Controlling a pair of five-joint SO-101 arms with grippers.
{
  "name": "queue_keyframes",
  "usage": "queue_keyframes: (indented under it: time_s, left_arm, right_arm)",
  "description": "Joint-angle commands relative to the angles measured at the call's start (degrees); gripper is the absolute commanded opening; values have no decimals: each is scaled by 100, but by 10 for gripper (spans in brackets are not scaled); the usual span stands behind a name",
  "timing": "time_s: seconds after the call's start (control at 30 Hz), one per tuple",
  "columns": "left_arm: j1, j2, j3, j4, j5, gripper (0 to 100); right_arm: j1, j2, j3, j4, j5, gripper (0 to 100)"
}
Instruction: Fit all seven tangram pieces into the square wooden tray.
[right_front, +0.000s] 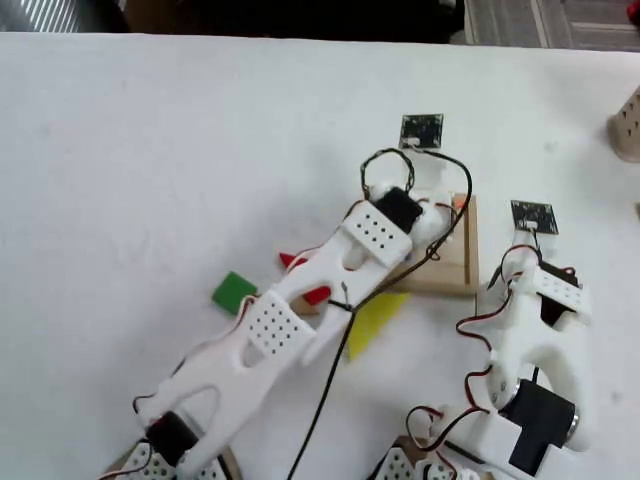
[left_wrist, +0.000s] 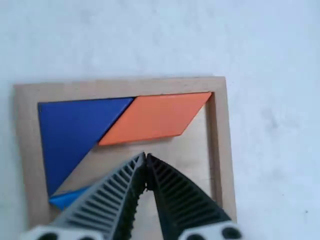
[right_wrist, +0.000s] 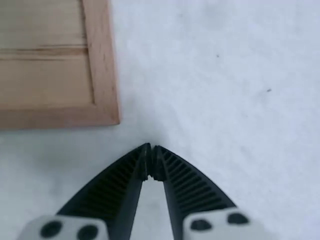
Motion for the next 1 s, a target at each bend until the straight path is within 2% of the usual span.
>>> queue_keyframes:
  time_s: [0.0, 0.13, 0.53, 0.83, 0.97]
  left_arm:
    - [-180, -75, -35, 352, 114, 21]
    - [-418, -75, -26, 484, 615, 21]
    - [-207, 154, -88, 686, 615, 22]
    - [251, 136, -132, 985, -352, 22]
    - [382, 163, -492, 1380, -791, 22]
  right_arm:
    - [-40, 4, -167, 4, 62, 17]
    - [-40, 4, -167, 4, 62, 17]
    - [-40, 4, -167, 4, 62, 17]
    - [-31, 4, -167, 4, 70, 17]
    - [-31, 4, -167, 4, 70, 17]
